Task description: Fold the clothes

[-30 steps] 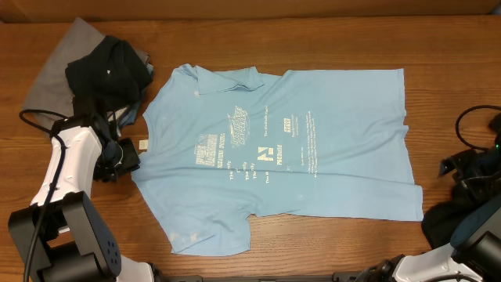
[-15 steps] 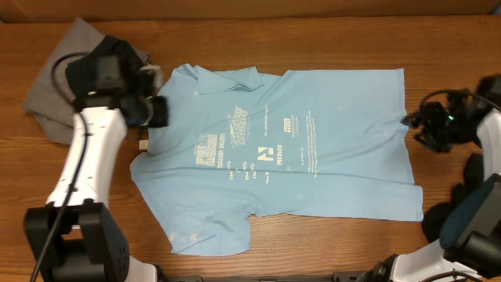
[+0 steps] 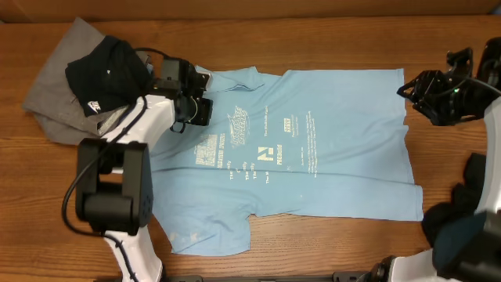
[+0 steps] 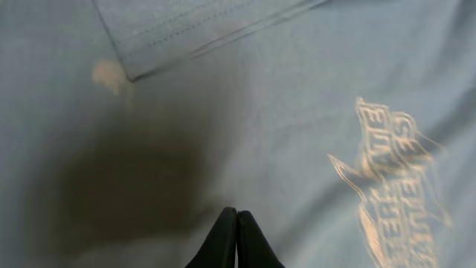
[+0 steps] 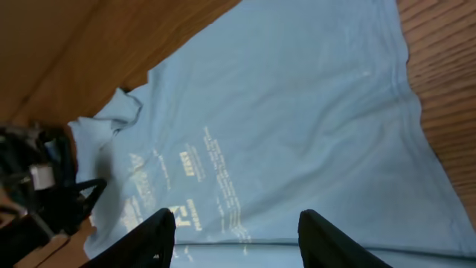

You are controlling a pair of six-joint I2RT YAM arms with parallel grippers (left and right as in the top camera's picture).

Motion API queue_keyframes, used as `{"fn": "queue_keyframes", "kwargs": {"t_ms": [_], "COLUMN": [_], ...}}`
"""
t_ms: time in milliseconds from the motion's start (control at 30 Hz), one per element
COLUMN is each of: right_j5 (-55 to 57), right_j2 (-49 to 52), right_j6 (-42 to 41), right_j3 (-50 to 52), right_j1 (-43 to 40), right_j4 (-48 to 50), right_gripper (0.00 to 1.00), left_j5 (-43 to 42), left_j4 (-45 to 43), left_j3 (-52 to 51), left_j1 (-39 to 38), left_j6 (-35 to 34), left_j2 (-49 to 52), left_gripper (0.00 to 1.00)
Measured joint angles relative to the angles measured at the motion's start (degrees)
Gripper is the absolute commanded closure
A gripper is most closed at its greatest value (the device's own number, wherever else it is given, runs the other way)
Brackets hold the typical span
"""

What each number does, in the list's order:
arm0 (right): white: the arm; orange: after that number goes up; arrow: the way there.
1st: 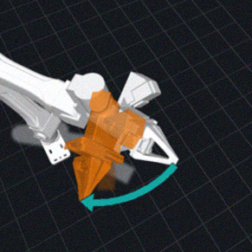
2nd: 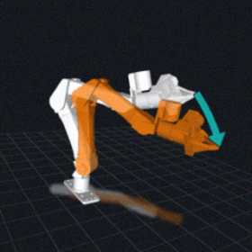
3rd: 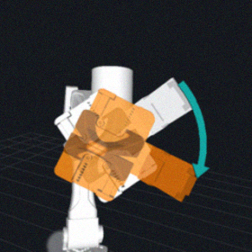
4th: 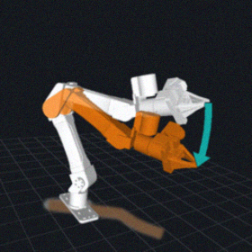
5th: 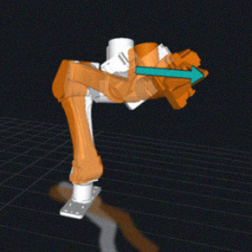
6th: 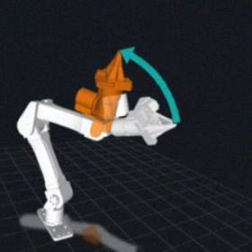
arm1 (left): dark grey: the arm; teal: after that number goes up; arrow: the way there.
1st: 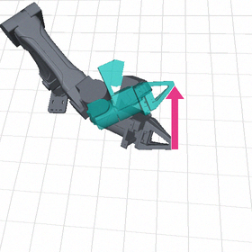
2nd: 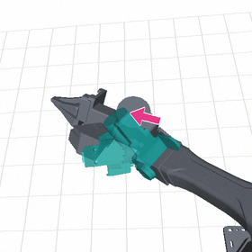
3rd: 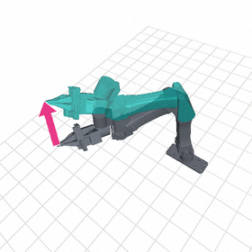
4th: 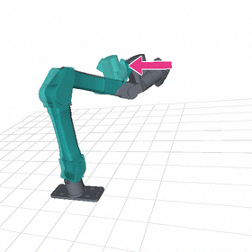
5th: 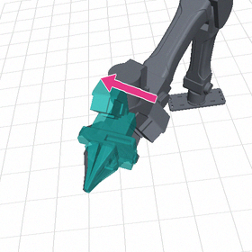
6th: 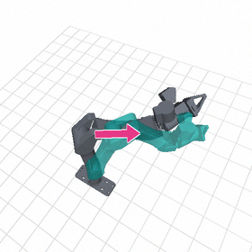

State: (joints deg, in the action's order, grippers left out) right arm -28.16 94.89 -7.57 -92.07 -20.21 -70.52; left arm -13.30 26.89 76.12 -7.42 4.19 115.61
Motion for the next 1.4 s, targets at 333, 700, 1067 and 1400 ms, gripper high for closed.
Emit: {"fn": "queue_keyframes", "kwargs": {"t_ms": [333,700,1067,1400], "right_j5": [1.7,4.28,13.6,14.01], "right_j2": [-2.03,-2.01,7.54,24.92], "right_j6": [0.11,-1.53,-7.23,-8.9], "right_j3": [-0.13,7.26,9.27,9.4], "right_j1": [0.11,1.73,4.79,7.39], "right_j4": [-3.02,7.23,29.4,42.36], "right_gripper": [0.4,0.42,0.63,0.71], "left_j5": [1.79,-2.51,-9.2,-10.25], "left_j4": [-18.29,-17.31,20.79,53.7], "left_j3": [0.85,15.93,47.71,75.12], "left_j1": [0.0,3.39,3.67,3.39], "left_j6": [-2.95,-14.14,-9.46,-5.66], "left_j2": [7.28,16.98,19.02,19.02], "left_gripper": [0.96,0.88,0.52,0.57]}}
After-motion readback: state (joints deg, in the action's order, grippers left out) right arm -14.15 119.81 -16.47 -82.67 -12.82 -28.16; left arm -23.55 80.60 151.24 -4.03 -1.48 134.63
